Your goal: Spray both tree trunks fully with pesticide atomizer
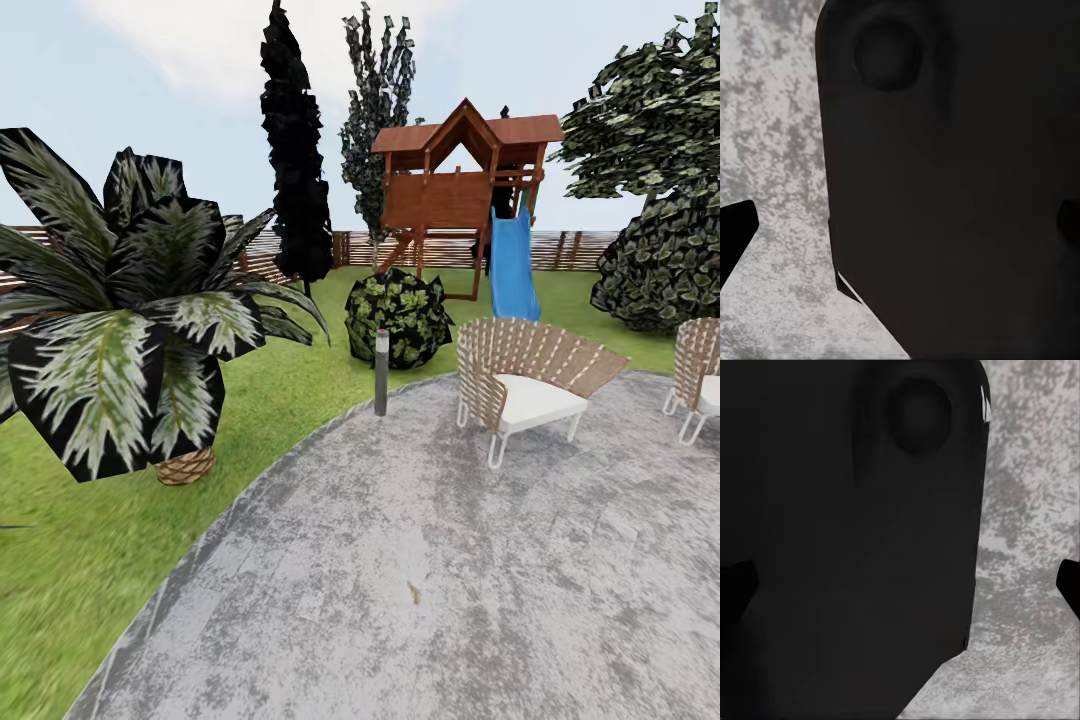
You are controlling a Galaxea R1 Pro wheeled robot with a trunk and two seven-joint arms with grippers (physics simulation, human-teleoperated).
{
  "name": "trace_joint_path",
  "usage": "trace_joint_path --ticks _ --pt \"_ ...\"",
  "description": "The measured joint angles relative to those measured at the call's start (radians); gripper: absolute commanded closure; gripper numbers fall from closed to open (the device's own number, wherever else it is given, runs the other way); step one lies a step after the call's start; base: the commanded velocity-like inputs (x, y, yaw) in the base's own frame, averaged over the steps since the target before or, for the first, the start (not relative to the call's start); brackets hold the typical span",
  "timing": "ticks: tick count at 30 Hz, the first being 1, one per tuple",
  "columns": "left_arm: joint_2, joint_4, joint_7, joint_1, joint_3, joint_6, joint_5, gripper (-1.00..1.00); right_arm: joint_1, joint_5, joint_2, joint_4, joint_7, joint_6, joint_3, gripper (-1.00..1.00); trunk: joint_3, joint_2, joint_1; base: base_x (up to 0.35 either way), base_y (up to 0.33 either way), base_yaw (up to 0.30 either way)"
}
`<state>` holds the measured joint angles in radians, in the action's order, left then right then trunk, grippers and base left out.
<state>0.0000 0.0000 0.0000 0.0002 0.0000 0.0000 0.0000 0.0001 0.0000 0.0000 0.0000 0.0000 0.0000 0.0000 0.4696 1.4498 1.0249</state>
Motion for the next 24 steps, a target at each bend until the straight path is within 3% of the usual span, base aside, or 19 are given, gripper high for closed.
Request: trace_joint_path --ticks 4,11,13,16,21,24 --pt "0.022 -0.023 0.002 -0.023 0.007 -0.02 0.009 -1.0 -0.023 0.001 -0.022 -0.023 -0.004 -0.02 0.004 -1.0 -0.001 0.0 0.0 0.0 0.0 0.0" --pt "-0.017 -0.024 -0.005 0.005 0.013 -0.016 0.011 -1.0 -0.063 -0.003 0.017 -0.063 0.002 -0.004 -0.007 -1.0 0.0 0.0 0.0 0.0 0.0 0.0" --pt "-0.009 -0.035 -0.006 0.016 0.011 -0.005 0.021 -1.0 -0.066 0.001 0.022 -0.07 -0.001 0.006 -0.004 -1.0 0.0 0.0 0.0 0.0 0.0 0.0" --pt "0.008 -0.051 0.001 0.03 0.015 0.01 0.037 -1.0 -0.066 0.002 0.005 -0.087 -0.004 0.001 -0.004 -1.0 0.0 0.0 0.0 0.0 0.0 0.0" --pt "0.036 -0.08 0.007 0.002 0.016 0.018 0.046 -1.0 -0.066 0.001 -0.023 -0.116 -0.005 -0.018 -0.009 -1.0 -0.001 0.0 0.0 0.0 0.0 0.0" --pt "0.039 -0.098 0.008 -0.015 0.015 0.016 0.046 -1.0 -0.066 0.0 -0.04 -0.133 -0.004 -0.03 -0.01 -1.0 -0.001 0.0 0.0 0.0 0.0 0.0"
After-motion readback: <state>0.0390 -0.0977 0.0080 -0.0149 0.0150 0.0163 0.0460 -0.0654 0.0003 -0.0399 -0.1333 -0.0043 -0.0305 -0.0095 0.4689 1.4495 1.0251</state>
